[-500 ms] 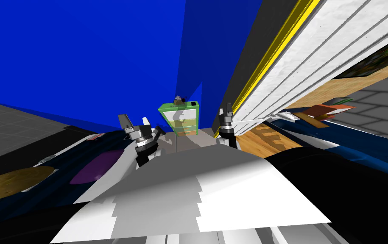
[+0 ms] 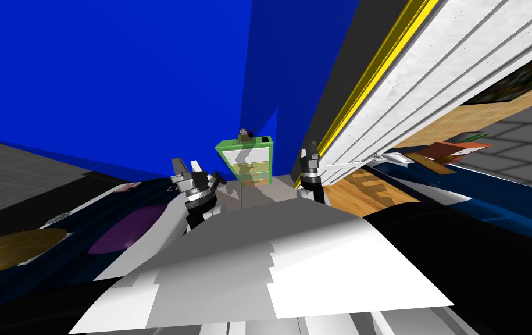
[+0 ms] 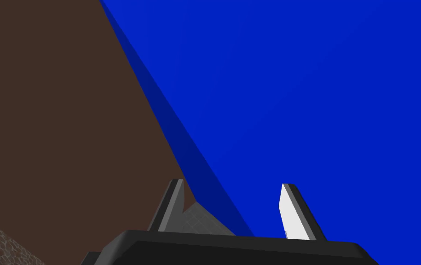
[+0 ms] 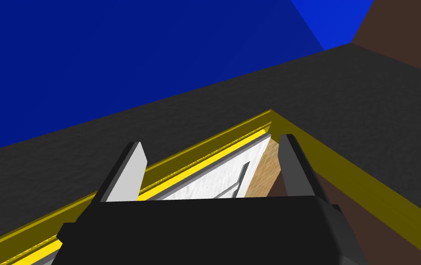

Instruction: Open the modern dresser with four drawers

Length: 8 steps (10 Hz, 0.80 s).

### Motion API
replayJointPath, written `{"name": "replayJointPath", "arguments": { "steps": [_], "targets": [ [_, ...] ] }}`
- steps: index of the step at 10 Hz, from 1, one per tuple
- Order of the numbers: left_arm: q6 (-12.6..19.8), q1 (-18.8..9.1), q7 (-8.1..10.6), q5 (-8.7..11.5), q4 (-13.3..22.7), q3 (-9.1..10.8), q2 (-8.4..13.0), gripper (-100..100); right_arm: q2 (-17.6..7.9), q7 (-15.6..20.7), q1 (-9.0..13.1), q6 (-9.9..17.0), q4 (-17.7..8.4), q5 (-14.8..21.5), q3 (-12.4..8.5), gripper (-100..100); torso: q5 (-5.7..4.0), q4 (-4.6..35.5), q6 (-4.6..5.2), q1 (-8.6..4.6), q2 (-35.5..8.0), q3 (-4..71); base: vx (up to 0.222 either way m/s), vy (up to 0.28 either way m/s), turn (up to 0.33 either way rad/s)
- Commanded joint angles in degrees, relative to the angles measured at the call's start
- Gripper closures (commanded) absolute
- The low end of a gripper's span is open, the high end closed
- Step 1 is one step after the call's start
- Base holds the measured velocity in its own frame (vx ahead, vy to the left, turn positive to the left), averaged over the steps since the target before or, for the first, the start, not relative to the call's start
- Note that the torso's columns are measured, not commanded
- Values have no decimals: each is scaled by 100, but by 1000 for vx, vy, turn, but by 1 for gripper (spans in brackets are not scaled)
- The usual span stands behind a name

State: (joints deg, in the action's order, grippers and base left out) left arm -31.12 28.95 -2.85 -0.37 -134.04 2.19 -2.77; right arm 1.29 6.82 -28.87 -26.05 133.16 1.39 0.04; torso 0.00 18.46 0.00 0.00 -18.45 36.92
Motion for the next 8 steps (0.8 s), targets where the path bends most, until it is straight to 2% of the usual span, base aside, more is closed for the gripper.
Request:
{"name": "replayJointPath", "arguments": {
  "steps": [1, 4, 5, 6, 8],
  "targets": [
    [0, 0, 0, 0, 0, 0, 0, 0, 0, 0, 0, 0, 0, 0, 0, 0, 0, 423, 0, 0, -424, 844, 0, 0, 0],
    [0, 0, 0, 0, 0, 0, 0, 0, 0, 0, 0, 0, 0, 0, 0, 0, 0, 1692, 0, 0, -1693, 3381, 0, 0, 0],
    [57, -17, 4, -6, 14, -5, 267, -100, 0, 0, 0, 0, 0, 0, 0, 0, 0, 2114, 0, 0, -2116, 4227, 20, 1, -11],
    [114, -33, 8, -11, 28, -10, 434, -100, 0, 0, -1, 0, -2, 0, 0, 0, 1, 2303, 0, 2, -2306, 4624, 31, 1, -23],
    [271, -79, 18, -26, 65, -24, 774, -100, 0, 0, -1, 0, -2, 0, 0, 0, 1, 2374, 0, 3, -2369, 4764, 46, 6, -28]
  ]
}}
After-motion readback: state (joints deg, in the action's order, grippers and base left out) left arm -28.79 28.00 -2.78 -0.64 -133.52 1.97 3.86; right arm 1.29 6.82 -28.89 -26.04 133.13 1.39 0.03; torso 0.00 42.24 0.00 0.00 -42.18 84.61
